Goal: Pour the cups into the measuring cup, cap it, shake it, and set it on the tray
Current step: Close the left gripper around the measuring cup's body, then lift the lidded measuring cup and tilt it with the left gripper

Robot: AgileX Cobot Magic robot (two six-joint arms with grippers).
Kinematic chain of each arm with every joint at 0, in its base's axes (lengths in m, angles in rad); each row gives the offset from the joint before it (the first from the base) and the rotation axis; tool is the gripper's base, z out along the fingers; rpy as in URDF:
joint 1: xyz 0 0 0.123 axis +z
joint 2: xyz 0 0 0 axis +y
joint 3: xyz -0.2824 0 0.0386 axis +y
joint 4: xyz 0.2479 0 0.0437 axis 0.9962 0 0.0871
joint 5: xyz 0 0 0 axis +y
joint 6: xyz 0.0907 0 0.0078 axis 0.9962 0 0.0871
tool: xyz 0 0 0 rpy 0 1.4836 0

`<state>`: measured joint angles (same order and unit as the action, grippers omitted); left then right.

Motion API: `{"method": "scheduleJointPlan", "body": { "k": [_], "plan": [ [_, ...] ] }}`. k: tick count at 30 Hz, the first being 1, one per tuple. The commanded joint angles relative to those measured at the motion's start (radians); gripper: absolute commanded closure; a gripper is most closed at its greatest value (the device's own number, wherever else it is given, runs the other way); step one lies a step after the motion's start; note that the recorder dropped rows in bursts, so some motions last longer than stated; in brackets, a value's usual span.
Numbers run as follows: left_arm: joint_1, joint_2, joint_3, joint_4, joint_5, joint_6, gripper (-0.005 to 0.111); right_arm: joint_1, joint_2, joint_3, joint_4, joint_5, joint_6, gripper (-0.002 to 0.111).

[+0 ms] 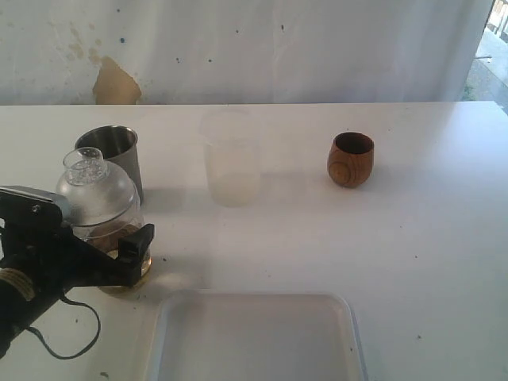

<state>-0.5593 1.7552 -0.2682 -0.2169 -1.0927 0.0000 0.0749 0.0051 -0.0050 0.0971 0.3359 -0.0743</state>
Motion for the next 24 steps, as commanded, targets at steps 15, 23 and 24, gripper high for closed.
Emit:
{"method": "scheduleJointPlan", "body": {
  "k": [15,23,24],
  "plan": [
    [-0.001,0.003,-0.004,0.017,-0.022,-0.044,0.002,-0.005,-0.005,0.005,0.000,0.000,0.000,0.108],
    [-0.001,0.003,-0.099,0.004,0.196,-0.019,0.002,-0.005,-0.005,0.005,0.000,0.000,0.000,0.108],
    [-0.001,0.003,-0.104,0.004,0.196,-0.019,0.002,-0.005,-0.005,0.005,0.000,0.000,0.000,0.108]
  ]
}}
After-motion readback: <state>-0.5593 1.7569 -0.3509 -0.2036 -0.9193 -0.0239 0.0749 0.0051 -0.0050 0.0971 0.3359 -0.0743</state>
